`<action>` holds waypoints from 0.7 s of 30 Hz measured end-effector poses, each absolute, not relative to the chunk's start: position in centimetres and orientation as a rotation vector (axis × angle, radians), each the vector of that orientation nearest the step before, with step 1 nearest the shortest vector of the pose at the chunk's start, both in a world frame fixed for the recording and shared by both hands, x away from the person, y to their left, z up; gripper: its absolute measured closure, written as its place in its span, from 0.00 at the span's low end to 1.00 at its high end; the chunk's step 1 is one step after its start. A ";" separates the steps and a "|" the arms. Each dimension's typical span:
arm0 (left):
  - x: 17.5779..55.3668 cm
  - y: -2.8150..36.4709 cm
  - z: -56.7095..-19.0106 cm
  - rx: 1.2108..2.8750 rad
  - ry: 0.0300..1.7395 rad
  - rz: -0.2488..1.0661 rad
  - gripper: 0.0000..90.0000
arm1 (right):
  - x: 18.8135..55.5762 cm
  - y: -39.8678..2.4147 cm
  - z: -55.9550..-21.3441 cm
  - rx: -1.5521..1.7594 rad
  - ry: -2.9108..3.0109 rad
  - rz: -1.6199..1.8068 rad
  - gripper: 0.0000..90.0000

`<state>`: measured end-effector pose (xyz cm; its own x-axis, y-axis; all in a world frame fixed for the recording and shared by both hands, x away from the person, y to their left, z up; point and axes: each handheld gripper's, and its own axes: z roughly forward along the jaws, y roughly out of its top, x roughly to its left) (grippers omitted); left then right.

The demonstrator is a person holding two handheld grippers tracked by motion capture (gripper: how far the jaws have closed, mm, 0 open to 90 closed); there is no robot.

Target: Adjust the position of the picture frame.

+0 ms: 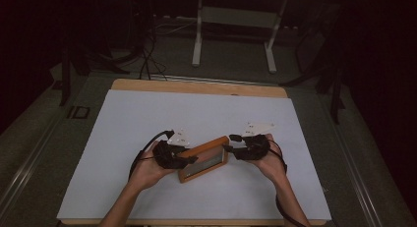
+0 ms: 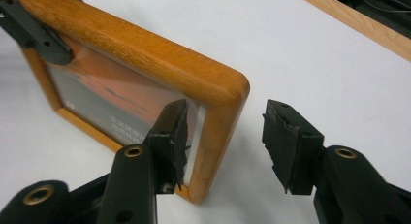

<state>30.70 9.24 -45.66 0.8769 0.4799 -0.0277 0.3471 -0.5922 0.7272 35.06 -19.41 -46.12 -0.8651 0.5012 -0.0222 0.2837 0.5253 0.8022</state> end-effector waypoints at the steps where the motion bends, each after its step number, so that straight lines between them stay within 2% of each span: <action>1: 30.8 9.4 -45.7 2.264 0.586 0.215 0.76 | 35.1 -19.4 -46.2 0.658 2.521 1.257 0.55; 7: 32.1 10.4 -46.2 2.227 0.622 0.156 0.76 | 35.3 -18.9 -46.9 0.660 2.557 1.238 0.51; 21: 34.6 11.7 -47.3 2.174 0.765 0.090 0.65 | 35.6 -18.7 -48.2 0.697 2.595 1.216 0.50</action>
<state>34.58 11.68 -47.32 0.8135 0.5515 -0.1846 0.4938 -0.4872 0.7203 35.57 -18.67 -48.20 -0.8709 0.4909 0.0245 0.3330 0.5527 0.7639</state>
